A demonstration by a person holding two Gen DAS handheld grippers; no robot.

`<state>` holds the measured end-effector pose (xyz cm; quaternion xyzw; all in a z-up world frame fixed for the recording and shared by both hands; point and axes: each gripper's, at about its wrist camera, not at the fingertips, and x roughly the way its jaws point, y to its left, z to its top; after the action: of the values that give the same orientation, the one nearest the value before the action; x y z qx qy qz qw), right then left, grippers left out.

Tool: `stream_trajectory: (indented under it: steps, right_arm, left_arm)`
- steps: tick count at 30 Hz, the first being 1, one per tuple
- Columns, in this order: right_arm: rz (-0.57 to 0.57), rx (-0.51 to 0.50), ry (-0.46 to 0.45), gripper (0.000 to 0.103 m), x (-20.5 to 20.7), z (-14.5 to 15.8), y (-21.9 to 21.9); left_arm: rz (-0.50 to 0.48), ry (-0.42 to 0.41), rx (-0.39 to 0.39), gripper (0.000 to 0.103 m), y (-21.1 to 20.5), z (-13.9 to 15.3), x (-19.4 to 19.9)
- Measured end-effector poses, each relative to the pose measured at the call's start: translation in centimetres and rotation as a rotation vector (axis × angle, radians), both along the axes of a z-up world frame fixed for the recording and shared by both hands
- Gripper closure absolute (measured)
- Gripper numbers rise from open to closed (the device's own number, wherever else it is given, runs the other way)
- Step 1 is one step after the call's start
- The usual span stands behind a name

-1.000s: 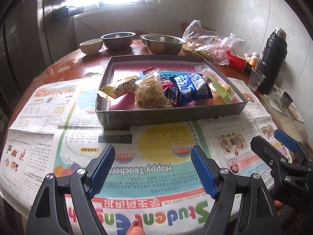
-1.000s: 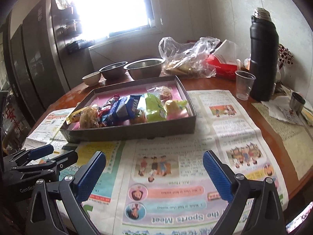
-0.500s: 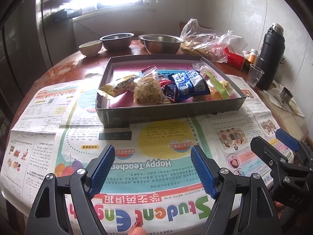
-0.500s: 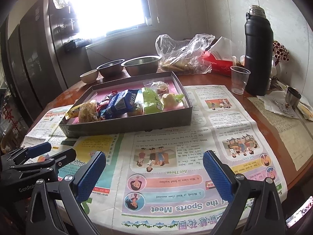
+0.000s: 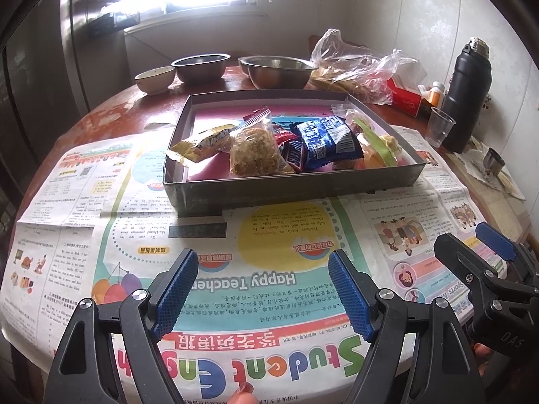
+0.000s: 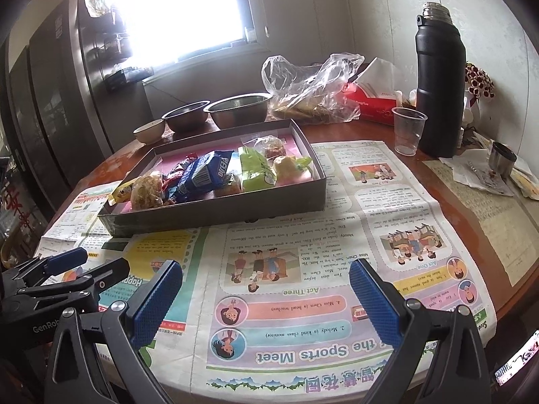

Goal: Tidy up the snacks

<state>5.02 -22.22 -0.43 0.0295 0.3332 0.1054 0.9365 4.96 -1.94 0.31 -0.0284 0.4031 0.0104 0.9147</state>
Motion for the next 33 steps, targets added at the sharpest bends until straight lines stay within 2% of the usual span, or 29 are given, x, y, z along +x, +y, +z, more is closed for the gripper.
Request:
stream_trajectory:
  steps: [33]
  right_arm:
    - [0.003,0.002,0.009,0.003,0.15,-0.35,0.10]
  left_arm:
    - [0.003,0.008,0.016,0.022,-0.04,-0.19,0.05]
